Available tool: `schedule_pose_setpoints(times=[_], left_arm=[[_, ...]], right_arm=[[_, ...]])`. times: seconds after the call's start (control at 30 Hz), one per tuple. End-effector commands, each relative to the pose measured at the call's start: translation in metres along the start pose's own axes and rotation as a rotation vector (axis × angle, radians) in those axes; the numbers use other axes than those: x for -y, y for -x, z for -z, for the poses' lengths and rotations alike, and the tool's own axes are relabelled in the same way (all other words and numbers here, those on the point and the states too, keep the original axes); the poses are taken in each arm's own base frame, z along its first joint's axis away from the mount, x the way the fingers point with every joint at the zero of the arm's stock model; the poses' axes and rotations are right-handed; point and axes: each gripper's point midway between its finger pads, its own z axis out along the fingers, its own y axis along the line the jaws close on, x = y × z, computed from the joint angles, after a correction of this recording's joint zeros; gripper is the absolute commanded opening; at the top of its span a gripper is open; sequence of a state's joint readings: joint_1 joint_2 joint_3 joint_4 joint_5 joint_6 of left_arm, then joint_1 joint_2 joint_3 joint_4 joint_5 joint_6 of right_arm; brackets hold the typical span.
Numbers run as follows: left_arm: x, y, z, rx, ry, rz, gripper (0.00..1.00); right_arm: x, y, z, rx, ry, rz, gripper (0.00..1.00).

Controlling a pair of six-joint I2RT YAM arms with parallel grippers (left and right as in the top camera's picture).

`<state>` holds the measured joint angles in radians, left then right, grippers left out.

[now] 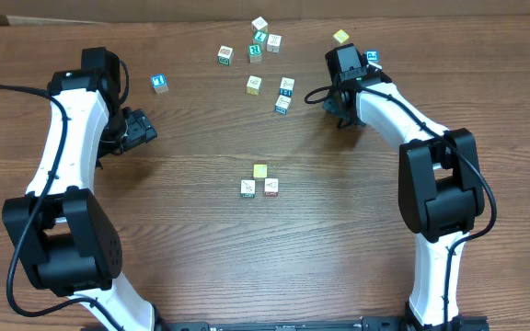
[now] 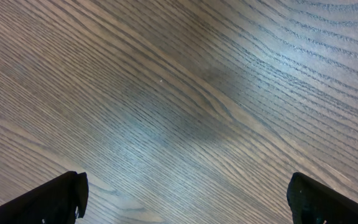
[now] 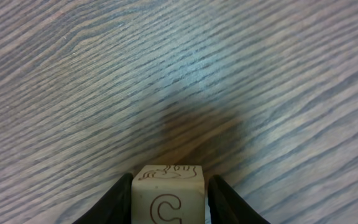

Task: Form a circle
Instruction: 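Close the right gripper on the 'C' block and lift it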

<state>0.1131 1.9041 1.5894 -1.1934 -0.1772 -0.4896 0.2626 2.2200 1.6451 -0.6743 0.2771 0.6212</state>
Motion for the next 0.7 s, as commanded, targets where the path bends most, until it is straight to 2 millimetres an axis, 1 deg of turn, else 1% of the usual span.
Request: schedule_pose_setpoints(times=[0.0, 0.23, 0.33, 0.37, 0.4, 0.47, 0.5, 0.57, 0.67], left_arm=[[-0.001, 0.005, 0.01, 0.033, -0.003, -0.015, 1.0], [-0.001, 0.005, 0.01, 0.033, -0.003, -0.015, 1.0], [-0.001, 0.005, 0.01, 0.034, -0.003, -0.015, 1.0], [-0.001, 0.005, 0.01, 0.033, -0.003, -0.015, 1.0], [-0.001, 0.005, 0.01, 0.033, -0.003, -0.015, 1.0], [-0.001, 0.005, 0.01, 0.033, -0.003, -0.015, 1.0], [-0.001, 0.005, 0.01, 0.033, -0.003, -0.015, 1.0], [-0.001, 0.005, 0.01, 0.033, -0.003, -0.015, 1.0], [-0.001, 0.005, 0.01, 0.033, -0.003, -0.015, 1.0]], right_arm=[[0.005, 0.002, -0.006, -0.001, -0.013, 0.101, 0.35], [0.003, 0.005, -0.005, 0.011, -0.009, 0.119, 0.35], [0.004, 0.008, 0.003, 0.015, -0.007, 0.117, 0.26], [0.004, 0.009, 0.007, 0.018, -0.004, 0.116, 0.22], [0.003, 0.013, 0.013, 0.027, 0.002, 0.113, 0.2], [0.002, 0.019, 0.025, 0.043, 0.015, 0.108, 0.2], [0.002, 0.022, 0.035, 0.052, 0.021, 0.105, 0.2], [0.004, 0.024, 0.044, 0.055, 0.023, 0.104, 0.2], [0.008, 0.027, 0.072, 0.051, 0.037, 0.102, 0.2]])
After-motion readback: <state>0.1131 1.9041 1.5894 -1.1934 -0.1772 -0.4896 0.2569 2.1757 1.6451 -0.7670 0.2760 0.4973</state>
